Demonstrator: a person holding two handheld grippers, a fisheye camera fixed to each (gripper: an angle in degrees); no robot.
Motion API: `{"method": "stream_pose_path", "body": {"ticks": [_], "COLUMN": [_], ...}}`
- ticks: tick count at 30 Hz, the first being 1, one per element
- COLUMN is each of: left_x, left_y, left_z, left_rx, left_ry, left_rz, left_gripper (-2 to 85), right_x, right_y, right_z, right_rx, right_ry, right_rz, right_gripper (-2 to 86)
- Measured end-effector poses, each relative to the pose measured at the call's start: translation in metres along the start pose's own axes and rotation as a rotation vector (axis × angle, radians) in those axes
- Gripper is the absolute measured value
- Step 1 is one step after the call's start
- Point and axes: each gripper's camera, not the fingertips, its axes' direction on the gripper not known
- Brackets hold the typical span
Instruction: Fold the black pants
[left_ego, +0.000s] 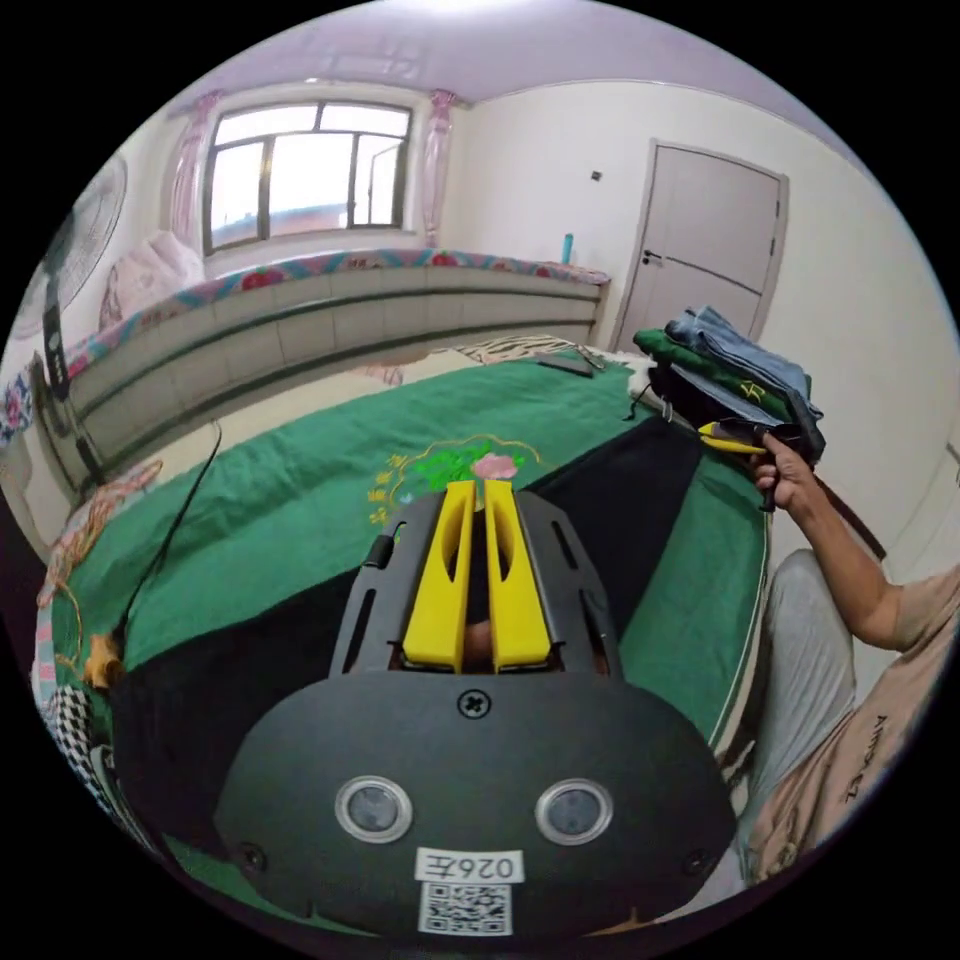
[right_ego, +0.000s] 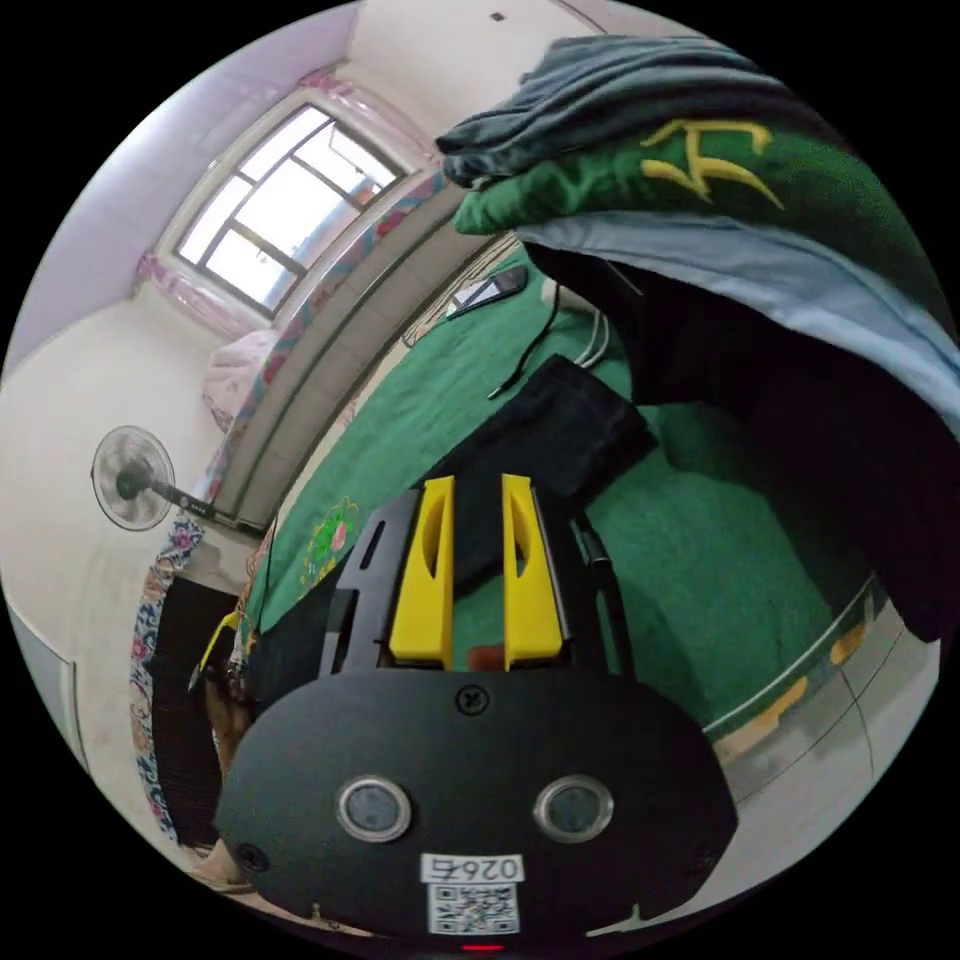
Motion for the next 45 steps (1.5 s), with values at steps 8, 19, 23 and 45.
{"method": "stream_pose_path", "body": {"ticks": [8,19,23,45], "left_x": [0.075,0.149,0.146,-0.176], "left_y": [-0.055,-0.060,-0.058,0.038], "left_z": [0.169,0.348,0.359,0.167], "left_rx": [-0.127,-0.527,-0.562,-0.177], "left_ry": [0.265,0.296,0.352,0.549], "left_rz": [0.161,0.407,0.495,-0.008], "left_gripper": [13.9,14.9,9.0,4.3], "right_x": [0.076,0.118,0.119,-0.212], "right_y": [0.005,-0.006,-0.007,0.210], "right_z": [-0.001,0.025,0.046,0.097], "right_rx": [-0.097,-0.073,-0.060,-0.047], "right_ry": [-0.019,-0.236,-0.292,-0.449], "right_rz": [0.119,0.179,0.206,-0.756], "right_gripper": [9.0,5.0,3.7,-1.1]}}
